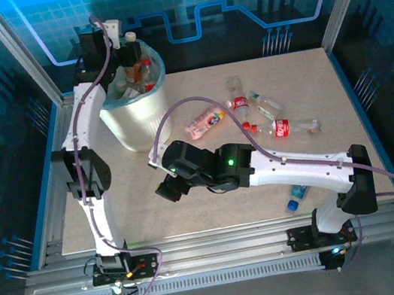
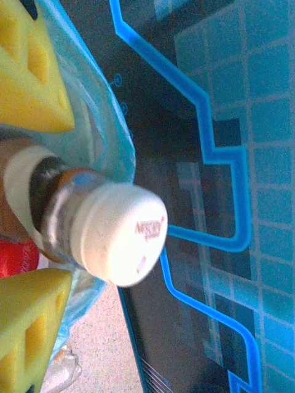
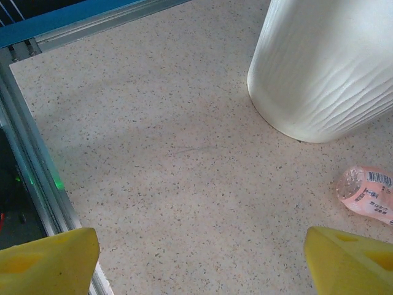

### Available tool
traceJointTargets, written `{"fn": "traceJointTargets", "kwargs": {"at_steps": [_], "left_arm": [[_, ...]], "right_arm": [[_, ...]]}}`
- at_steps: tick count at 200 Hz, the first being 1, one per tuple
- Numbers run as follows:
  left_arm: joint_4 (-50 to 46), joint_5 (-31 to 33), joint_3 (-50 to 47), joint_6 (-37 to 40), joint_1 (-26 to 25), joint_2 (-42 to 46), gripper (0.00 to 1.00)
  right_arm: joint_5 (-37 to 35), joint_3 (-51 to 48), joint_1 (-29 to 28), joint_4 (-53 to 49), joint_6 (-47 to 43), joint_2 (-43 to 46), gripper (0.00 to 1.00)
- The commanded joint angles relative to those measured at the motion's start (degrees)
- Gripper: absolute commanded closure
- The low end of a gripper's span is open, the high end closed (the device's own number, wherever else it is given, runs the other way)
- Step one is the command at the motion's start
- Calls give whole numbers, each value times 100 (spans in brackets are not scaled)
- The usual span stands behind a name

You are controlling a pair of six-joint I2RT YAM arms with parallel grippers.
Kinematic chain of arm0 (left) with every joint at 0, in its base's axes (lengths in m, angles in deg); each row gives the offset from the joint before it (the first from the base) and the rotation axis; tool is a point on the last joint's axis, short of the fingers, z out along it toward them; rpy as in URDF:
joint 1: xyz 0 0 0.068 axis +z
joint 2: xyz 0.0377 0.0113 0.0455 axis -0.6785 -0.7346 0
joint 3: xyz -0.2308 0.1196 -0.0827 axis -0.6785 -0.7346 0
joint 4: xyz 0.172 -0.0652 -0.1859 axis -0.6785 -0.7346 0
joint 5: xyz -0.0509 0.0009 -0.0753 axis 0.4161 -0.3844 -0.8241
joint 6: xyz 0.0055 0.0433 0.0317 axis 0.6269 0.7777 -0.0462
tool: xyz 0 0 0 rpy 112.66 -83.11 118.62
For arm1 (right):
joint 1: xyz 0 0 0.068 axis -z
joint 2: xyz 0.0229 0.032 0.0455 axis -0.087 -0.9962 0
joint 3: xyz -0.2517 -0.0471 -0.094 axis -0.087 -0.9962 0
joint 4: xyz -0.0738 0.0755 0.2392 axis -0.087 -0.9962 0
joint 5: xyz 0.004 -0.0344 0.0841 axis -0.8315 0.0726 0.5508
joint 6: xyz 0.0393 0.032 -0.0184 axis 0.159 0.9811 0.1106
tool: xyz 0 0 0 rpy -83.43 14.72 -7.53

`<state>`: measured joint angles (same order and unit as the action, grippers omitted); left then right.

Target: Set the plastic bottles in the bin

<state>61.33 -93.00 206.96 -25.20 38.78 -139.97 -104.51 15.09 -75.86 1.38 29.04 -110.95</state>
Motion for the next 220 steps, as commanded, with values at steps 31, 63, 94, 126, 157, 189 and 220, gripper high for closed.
{"fn": "traceJointTargets", "kwargs": {"at_steps": [31, 63, 94, 126, 157, 189, 220], "left_arm": [[-265, 339, 174, -222, -142, -153, 56], [163, 631, -219, -206, -132, 341, 59], [710, 873, -755, -147, -125, 887, 67], [1019, 1215, -1219, -1, -103, 1345, 67], [990, 1339, -1563, 471, -97, 1676, 68], [499, 1478, -1688, 1165, -95, 1752, 68], [398, 1501, -1971, 1753, -105, 1793, 68]], "right_arm": [[-115, 25, -94, -177, 88, 77, 13], [-78, -8, -98, -127, 101, 54, 13], [-133, 52, -136, -170, 55, -51, 13], [-123, 41, -161, -179, 68, -73, 13], [-166, -35, -168, -171, 82, -44, 13], [-169, -66, -180, -147, 107, -27, 14], [-169, -44, -176, -178, 105, -36, 14]]}}
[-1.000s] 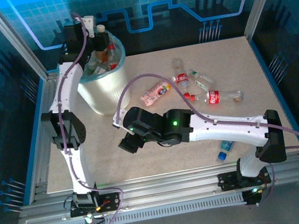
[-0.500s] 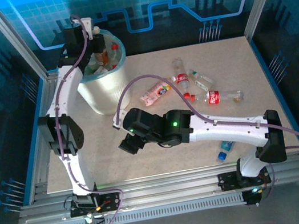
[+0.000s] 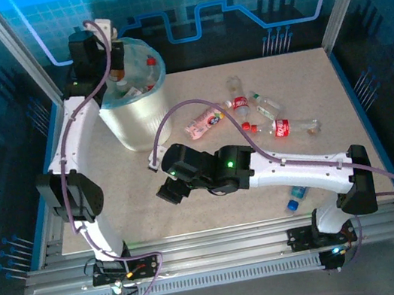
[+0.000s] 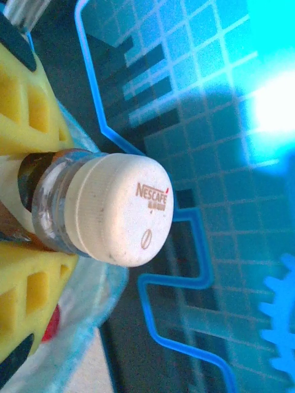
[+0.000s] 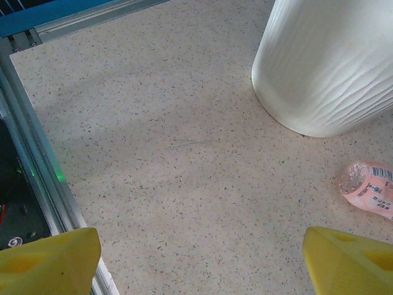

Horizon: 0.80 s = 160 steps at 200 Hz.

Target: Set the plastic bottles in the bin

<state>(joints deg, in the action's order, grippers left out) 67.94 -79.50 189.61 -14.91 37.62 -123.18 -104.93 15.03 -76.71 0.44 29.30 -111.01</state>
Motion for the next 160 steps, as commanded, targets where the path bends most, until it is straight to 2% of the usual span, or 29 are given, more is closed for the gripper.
{"fn": "traceJointTargets", "kwargs": {"at_steps": [1, 21, 34, 56, 72, 100, 137, 160], "left_arm": [[-263, 157, -241, 746, 10, 114, 68], [-265, 242, -262, 1116, -14, 60, 67], [-233, 209, -272, 1225, -17, 24, 63], [-245, 168, -166, 1018, -43, -16, 35], [-269, 87, -47, 823, -74, -11, 27], [-383, 69, 190, 593, -109, -30, 27], [-604, 81, 228, 549, -111, -171, 40], [-678, 259, 67, 444, -113, -230, 41]], "right_arm": [[-127, -27, -94, -84, 79, -29, 14], [-160, -29, -102, -120, 88, -20, 14], [-162, -41, -97, -139, 101, -20, 14], [-181, -30, -110, -167, 102, -62, 14], [-180, 15, -113, -203, 114, -90, 14], [-196, 82, -135, -234, 98, -132, 14], [-258, 99, -146, -225, 93, -98, 14], [-302, 83, -145, -267, 92, -72, 14]]}}
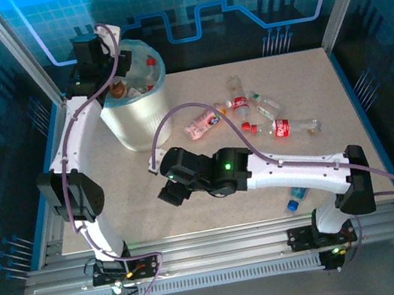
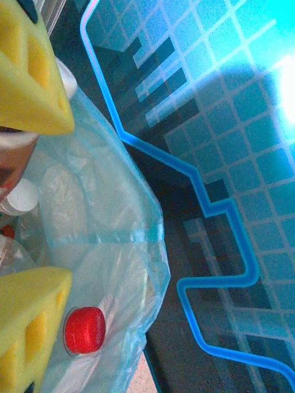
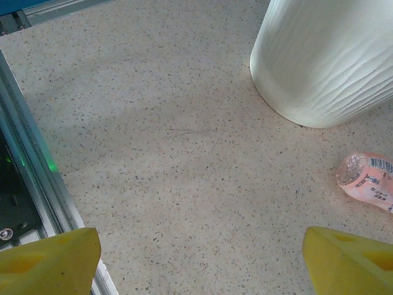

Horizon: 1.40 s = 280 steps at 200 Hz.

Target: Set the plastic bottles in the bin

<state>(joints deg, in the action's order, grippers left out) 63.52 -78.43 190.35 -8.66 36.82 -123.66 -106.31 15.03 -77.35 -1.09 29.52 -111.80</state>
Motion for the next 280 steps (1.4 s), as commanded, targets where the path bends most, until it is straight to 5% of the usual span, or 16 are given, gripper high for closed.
{"fn": "traceJointTargets", "kwargs": {"at_steps": [1, 43, 98, 148, 211, 280], "left_arm": [[-241, 153, -14, -186, -32, -187, 41], [-617, 566, 343, -512, 23, -309, 39], [-2447, 94, 2524, -2397, 717, -995, 33], [-2751, -551, 2543, -2546, 908, -1265, 40], [-3050, -910, 2097, -2168, 890, -1254, 71], [-2816, -1246, 1830, -1876, 543, -991, 63]], "right_arm": [[-160, 82, -79, -115, 73, 6, 14], [-172, 31, -85, -161, 102, 15, 14], [-161, 169, -89, -213, 66, -143, 13], [-152, 101, -98, -249, 92, -157, 14], [-157, -41, -97, -139, 153, -125, 14], [-189, 202, -114, -290, 164, -355, 15]]}}
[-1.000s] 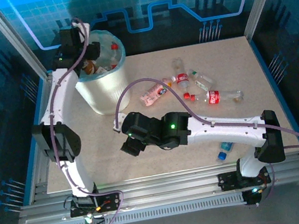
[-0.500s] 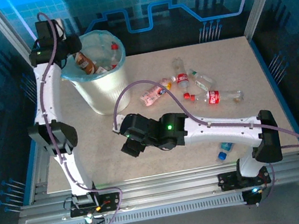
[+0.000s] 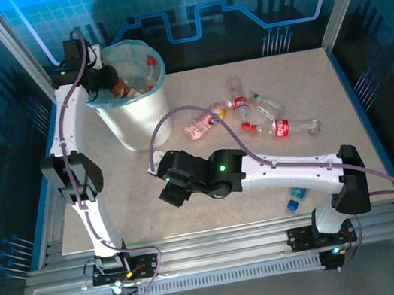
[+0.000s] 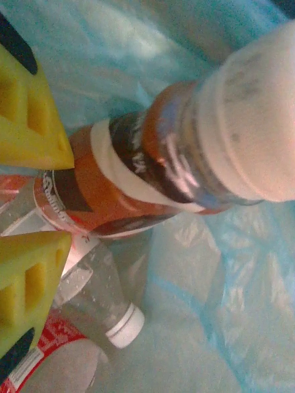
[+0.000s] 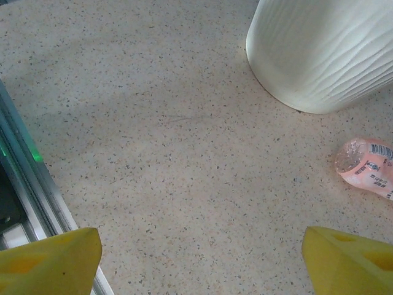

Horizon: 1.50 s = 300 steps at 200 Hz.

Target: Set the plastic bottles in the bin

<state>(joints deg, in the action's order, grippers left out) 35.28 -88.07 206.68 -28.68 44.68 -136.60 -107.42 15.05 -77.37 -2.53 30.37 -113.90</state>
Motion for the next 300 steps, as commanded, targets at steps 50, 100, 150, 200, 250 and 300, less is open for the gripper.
{"fn": "traceJointTargets", "kwargs": {"at_steps": [50, 100, 150, 200, 250, 300], "left_arm": [[396, 303, -22, 325, -859, 1001, 54], [1772, 720, -1469, 735, -1716, 2469, 45], [2856, 692, -2992, 1772, -3485, 3246, 37], [3425, 338, -4212, 2204, -5156, 3470, 36], [3449, 13, -4772, 1326, -5760, 3405, 35], [3702, -13, -5301, 377, -5760, 3420, 35]], "right_arm": [[-790, 85, 224, -584, 963, 680, 17], [-359, -1207, 1754, -1329, 2500, 2320, 15], [1129, -2343, 4906, -1475, 1759, 3009, 16], [413, -2670, 5820, -2158, 2838, 3091, 7], [854, -4291, 5919, -2163, 3719, 3699, 2], [1120, -5125, 5976, -1556, 3893, 3650, 4]]}}
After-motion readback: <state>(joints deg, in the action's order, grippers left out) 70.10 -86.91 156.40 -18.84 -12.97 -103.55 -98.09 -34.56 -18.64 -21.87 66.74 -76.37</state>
